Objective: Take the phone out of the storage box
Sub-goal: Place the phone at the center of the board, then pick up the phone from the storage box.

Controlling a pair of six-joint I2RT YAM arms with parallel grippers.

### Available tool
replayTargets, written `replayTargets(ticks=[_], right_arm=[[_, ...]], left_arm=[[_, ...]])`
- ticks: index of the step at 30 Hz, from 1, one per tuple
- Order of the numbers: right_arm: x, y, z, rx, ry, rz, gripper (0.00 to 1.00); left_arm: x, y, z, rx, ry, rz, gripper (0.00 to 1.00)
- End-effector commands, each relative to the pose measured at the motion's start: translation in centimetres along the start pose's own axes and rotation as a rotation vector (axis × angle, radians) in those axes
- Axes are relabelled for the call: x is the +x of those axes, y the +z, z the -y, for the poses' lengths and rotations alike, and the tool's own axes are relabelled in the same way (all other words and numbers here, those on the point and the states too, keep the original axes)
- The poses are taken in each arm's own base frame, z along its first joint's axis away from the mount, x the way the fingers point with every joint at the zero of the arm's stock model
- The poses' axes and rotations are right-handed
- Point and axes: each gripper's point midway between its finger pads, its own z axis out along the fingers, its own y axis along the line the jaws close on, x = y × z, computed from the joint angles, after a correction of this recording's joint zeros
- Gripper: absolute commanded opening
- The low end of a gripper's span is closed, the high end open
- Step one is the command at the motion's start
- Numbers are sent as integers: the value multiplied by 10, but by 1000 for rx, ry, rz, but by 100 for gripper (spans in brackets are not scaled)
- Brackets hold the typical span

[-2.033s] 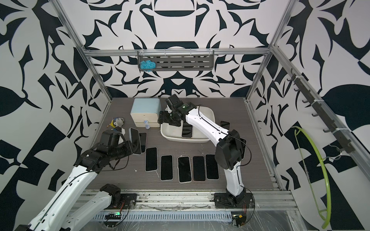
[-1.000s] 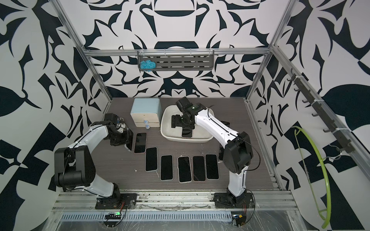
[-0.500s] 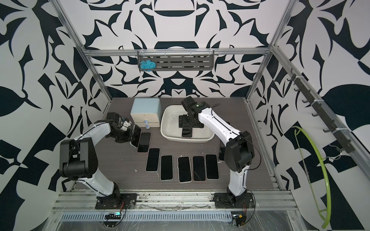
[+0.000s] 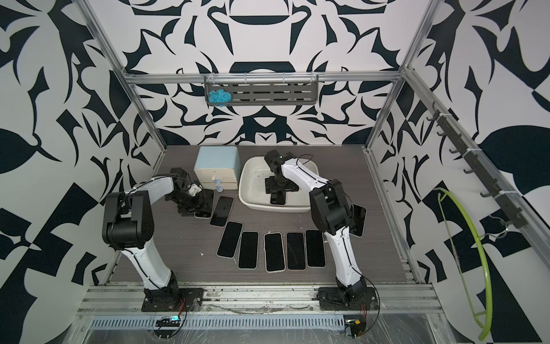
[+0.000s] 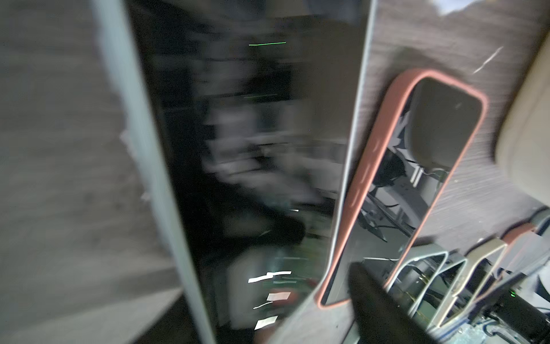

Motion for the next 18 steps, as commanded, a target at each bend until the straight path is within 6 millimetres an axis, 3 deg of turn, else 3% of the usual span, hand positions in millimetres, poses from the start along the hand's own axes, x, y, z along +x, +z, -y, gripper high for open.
replayTargets(ticks=[1, 7, 11, 18], right_arm=[[-18, -10, 0, -6, 2, 32, 99], [-31, 6, -1, -23, 23, 27, 99], [-29, 15, 0, -16, 30, 7, 99], [-17, 39, -2, -18, 25, -71, 97]], left_arm=[[29, 4, -14, -80, -38, -94, 100], [19, -38, 1, -85, -21, 39, 100], [13, -73, 18, -54, -22, 165, 100], [10, -126, 71, 182, -42, 459, 100]])
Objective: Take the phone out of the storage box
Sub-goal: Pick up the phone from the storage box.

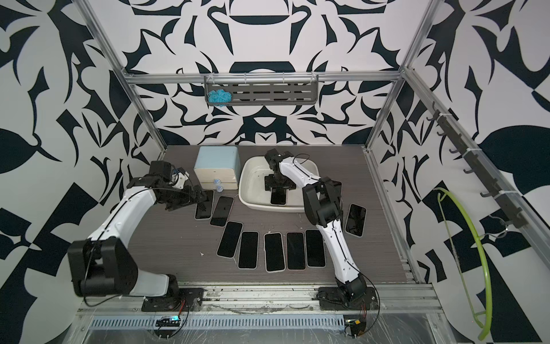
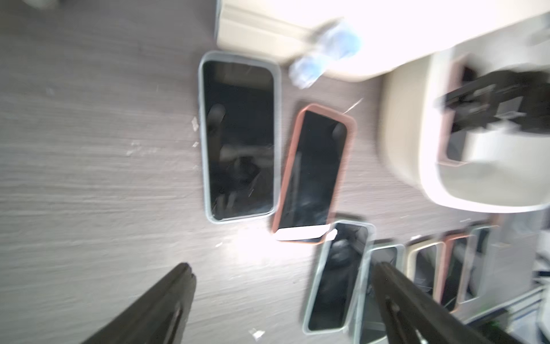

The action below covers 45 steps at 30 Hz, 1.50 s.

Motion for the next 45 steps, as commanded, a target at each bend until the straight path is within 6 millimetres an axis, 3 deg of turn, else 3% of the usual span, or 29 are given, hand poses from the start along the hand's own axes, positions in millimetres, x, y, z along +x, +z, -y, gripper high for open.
replayTargets(ticks=[1, 7, 14, 17, 20, 27, 31, 37, 45], right_arm=[[8, -1, 2, 3, 2, -43, 95], [16, 1, 4, -1, 3, -64, 86], [20, 4, 13, 4, 16, -77, 82], [21, 8, 15, -10, 31, -104, 90], [23, 10, 15, -15, 28, -126, 91], [29, 19, 20, 17, 15, -158, 79], [22, 10, 22, 22, 3, -124, 78], [-8, -32, 17, -44, 7, 14, 74], [-38, -81, 20, -157, 68, 146, 73]], left_arm=[[-5, -19, 31, 155, -67, 123, 100], [-1, -43, 49, 240, -79, 236, 100], [9, -38, 59, 324, -117, 194, 100], [6, -43, 64, 352, -137, 198, 100], [5, -51, 69, 371, -143, 207, 100], [10, -49, 61, 349, -268, 214, 100], [7, -49, 63, 379, -235, 259, 100], [-4, -68, 69, 408, -110, 430, 100], [-3, -71, 68, 402, -79, 465, 100]])
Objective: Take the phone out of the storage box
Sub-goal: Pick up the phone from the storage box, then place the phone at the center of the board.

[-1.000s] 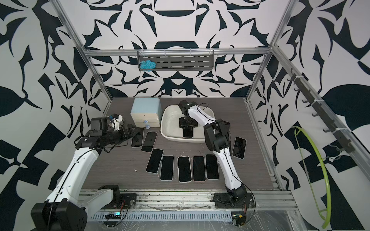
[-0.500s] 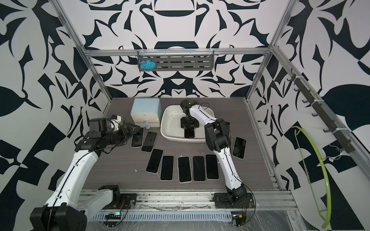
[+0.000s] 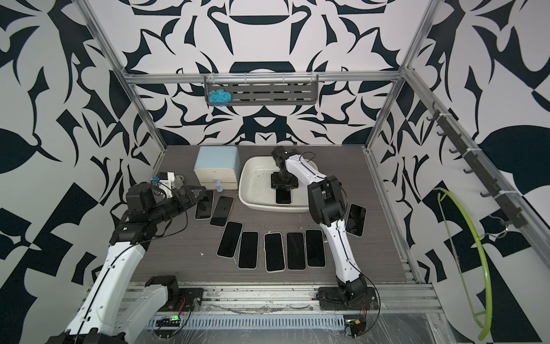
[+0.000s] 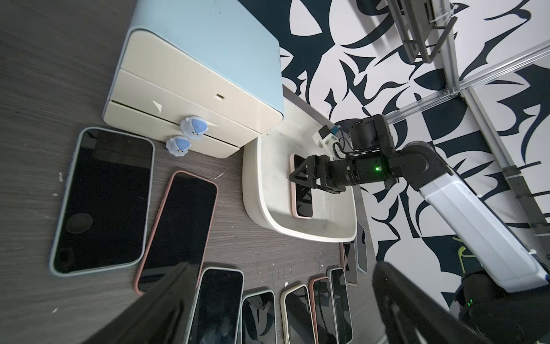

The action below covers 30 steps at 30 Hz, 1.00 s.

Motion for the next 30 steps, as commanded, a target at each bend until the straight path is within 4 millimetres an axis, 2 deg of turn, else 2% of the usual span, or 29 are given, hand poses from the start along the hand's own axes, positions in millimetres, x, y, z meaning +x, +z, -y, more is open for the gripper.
replayTargets(ticks=[1, 7, 10, 13, 16, 21, 26, 30], right_arm=[[-31, -67, -9, -109, 25, 155, 73], [-37, -103, -14, -172, 39, 209, 72], [-34, -122, -18, -203, 48, 225, 71], [-27, -143, -31, -249, 40, 234, 71], [-11, -162, -54, -276, -5, 240, 71], [30, -184, -105, -324, -115, 216, 71], [58, -205, -144, -377, -164, 217, 71], [72, -220, -168, -418, -190, 225, 71]], left_arm=[[-5, 1, 3, 15, 43, 25, 100], [-2, 5, 4, 34, 24, 16, 100], [4, 11, 12, 70, 34, -10, 100], [14, 21, 27, 111, 68, -59, 100], [25, 36, 46, 144, 118, -108, 98], [44, 62, 68, 154, 182, -202, 96], [51, 82, 78, 140, 211, -243, 92], [56, 94, 76, 106, 219, -278, 89]])
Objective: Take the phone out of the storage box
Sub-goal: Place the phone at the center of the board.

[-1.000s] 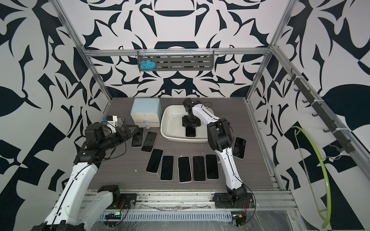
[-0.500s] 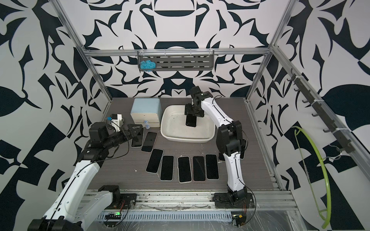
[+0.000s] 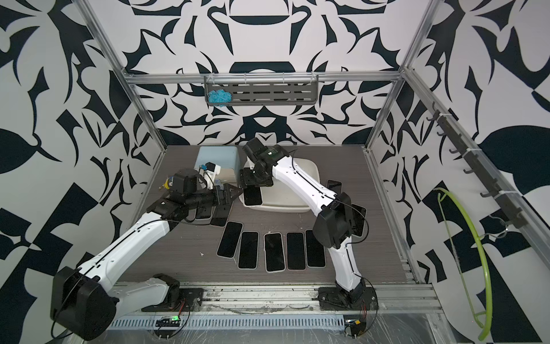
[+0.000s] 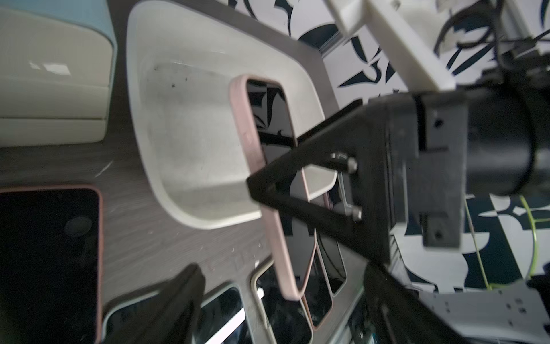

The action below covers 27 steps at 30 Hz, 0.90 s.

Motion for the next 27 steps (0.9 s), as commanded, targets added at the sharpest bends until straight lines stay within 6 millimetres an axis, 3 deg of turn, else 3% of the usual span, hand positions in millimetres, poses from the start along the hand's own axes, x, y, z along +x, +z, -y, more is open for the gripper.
replayTargets(ticks=[1, 6, 11, 21, 23, 25, 27], right_arm=[[-13, -51, -31, -90, 1, 94, 71], [-13, -59, -49, -148, 16, 100, 71], [-9, -55, -61, -214, 49, 74, 71], [3, -36, -76, -331, 120, 13, 72], [2, -36, -76, -332, 119, 12, 79], [2, -38, -75, -327, 110, 25, 95], [-1, -42, -66, -297, 110, 47, 99]], left_arm=[[-13, 5, -2, -39, 27, 22, 88], [-13, 7, -1, -46, 34, 15, 86], [-18, 5, 3, -36, 56, 47, 70], [-9, 5, 2, -44, 33, -2, 0], [-6, 1, 1, -64, 34, -26, 0], [-1, -6, 0, -89, 33, -54, 0], [7, -17, -5, -143, 17, -80, 0]])
